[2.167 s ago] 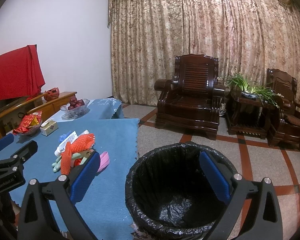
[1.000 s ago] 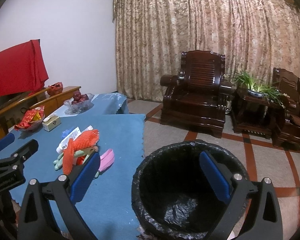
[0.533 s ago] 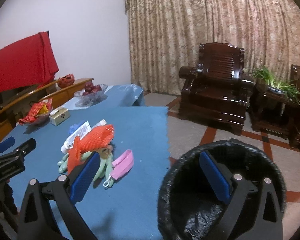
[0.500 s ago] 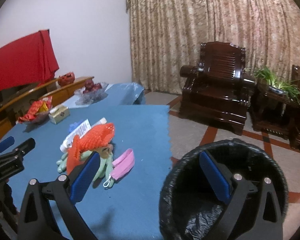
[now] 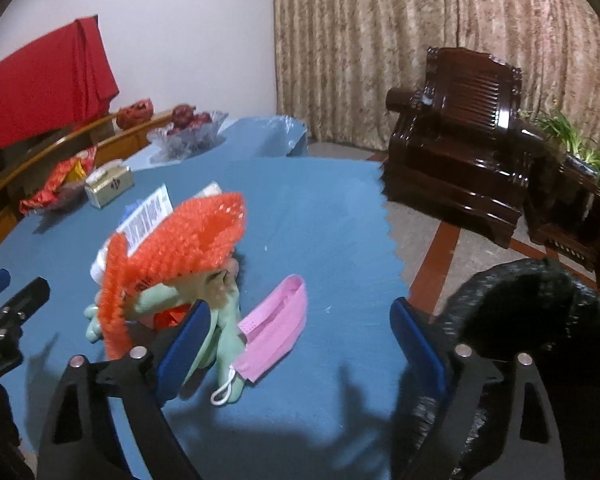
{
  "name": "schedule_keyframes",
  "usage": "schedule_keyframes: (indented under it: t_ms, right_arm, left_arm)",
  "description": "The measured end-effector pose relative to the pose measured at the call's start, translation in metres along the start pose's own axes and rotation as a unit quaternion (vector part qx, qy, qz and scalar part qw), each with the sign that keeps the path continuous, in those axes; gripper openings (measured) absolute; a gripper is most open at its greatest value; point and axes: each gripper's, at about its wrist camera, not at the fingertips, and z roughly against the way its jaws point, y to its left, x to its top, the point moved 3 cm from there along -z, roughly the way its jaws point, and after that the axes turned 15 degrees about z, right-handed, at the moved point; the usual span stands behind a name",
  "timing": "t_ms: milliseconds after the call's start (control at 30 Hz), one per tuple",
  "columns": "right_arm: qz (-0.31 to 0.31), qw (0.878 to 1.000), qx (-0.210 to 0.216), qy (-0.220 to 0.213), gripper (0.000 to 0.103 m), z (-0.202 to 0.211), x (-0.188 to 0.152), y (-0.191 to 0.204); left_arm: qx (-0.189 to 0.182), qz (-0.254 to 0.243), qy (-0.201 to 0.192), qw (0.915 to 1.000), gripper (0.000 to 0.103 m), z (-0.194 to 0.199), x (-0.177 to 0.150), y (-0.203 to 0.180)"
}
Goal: Collect trash
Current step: 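Grasp the pink face mask with the right tool while the left tool grasps an orange mesh net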
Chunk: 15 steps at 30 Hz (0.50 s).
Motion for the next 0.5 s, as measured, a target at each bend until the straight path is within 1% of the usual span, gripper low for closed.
schedule_keyframes:
  t_ms: [67,133,267,300,333,400,467,500]
  right_arm:
    - [0.004,1.000,0.006,0.012,0.080,-0.013,-0.002,0.004]
    - [0.004,1.000,0.012,0.023,0.076,-0.023,-0.004,0.006]
    - [0.001,0.999,0.025,0.044,0.063,-0.036,-0.012,0.005]
    - [0.001,0.998,0.032,0.049,0.054,-0.041,-0.013,0.006]
    - [0.002,0.998,0.043,0.056,0.048,-0.043,-0.015,0.005]
    - [0.003,0.996,0.059,0.065,0.025,-0.046,-0.018,0.006]
    - [0.004,0.996,0.061,0.068,0.012,-0.046,-0.020,0.005]
    - [0.004,0.996,0.064,0.068,0.008,-0.045,-0.021,0.005]
  left_arm:
    - [0.003,0.002,0.006,1.0000,0.098,-0.007,-0.002,0.003]
    - [0.014,-0.006,0.008,0.9999,0.098,-0.012,-0.005,0.004]
    - [0.008,0.001,0.012,0.9999,0.098,-0.016,-0.007,0.008]
    - [0.005,0.004,0.013,0.9999,0.098,-0.017,-0.007,0.007]
    - [0.000,0.006,0.015,0.9999,0.098,-0.016,-0.007,0.006]
    - [-0.010,0.006,0.016,0.9998,0.098,-0.014,-0.007,0.002]
    - [-0.025,0.001,0.013,0.9996,0.098,-0.010,-0.008,-0.006]
    - [-0.029,-0.003,0.012,0.9995,0.098,-0.009,-0.009,-0.010]
